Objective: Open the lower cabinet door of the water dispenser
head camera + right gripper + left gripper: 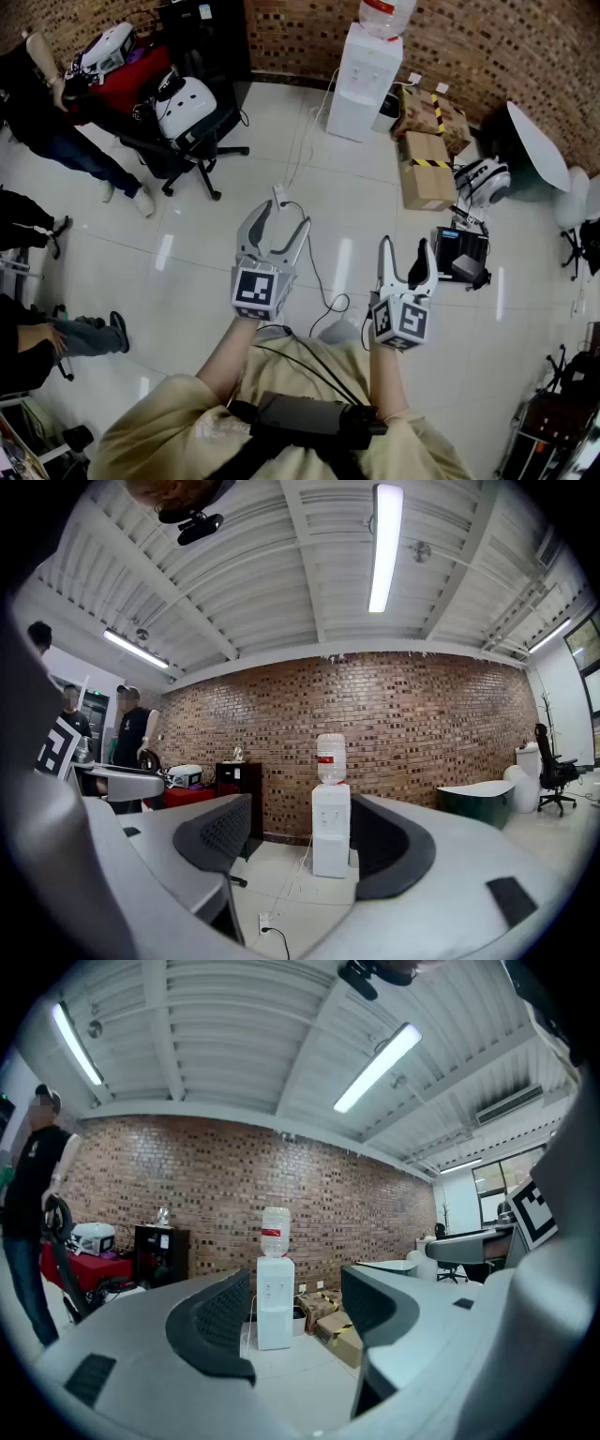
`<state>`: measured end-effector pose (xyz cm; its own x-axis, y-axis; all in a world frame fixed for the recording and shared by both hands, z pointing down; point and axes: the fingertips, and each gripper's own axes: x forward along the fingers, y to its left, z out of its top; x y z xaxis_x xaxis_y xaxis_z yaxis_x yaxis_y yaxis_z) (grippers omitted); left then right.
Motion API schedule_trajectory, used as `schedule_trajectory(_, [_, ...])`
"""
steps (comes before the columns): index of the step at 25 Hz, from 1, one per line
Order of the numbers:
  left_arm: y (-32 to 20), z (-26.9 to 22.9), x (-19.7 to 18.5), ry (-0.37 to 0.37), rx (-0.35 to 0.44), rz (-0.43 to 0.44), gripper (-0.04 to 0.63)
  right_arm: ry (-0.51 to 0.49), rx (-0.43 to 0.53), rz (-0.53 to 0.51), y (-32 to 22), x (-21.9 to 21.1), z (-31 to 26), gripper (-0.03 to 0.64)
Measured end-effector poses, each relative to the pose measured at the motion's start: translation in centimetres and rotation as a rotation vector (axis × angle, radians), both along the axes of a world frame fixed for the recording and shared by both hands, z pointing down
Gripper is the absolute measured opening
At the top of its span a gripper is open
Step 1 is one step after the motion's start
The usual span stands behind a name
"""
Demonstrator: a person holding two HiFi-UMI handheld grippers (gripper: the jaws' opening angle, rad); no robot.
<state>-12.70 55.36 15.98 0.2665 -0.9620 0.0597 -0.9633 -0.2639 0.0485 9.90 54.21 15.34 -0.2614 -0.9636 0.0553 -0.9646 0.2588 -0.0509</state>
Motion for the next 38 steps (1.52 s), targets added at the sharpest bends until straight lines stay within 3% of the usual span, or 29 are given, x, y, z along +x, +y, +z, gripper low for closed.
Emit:
schedule_trajectory(6, [-1.0,3.1,3.1,-0.008,-0.012,-0.028,0.29,-0.058,-0.038,-0.043,-1.4,3.9,2.9,0.355])
schedule_trajectory(9, [-3.3,2.8,8.6,-0.003,-0.005,-0.033,0.288,-0.046,-0.007,-0.087,-3.8,8.1,2.3,0.354])
schedule_trajectory(12, [-5.8,2.8,13.2,-0.009,0.006,-0.049,0.284,-0.105,-0.019,-0.106,-6.2,13.1,2.2,0.355])
schedule_trajectory(16, [-8.0,2.4,18.0,-0.047,0.001,-0.075,0.279,-0.156,-0.019,-0.093,-9.4,20.1,1.4,0.354])
schedule_trajectory(19, [-9.1,2.5,20.1,-0.09,-0.013,-0.079,0.279,-0.191,-0.022,-0.091,-11.2,22.9,2.0,0.347])
schedule_trajectory(29, [-14.3,3.4,20.1,-0.116,-0.067,-0.107,0.279,-0.2,-0.082,-0.227,-16.1,19.7,4.2,0.345])
schedule_trajectory(34, [-20.4,5.5,18.8,-0.089,-0.099,-0.062,0.279,-0.2,-0.115,-0.197,-21.2,18.1,6.3,0.345])
schedule_trajectory(38, [-27.8,5.9,17.3,-0.06,-0.074,-0.037,0.279,-0.18,-0.107,-0.15,-27.8,17.5,6.4,0.345])
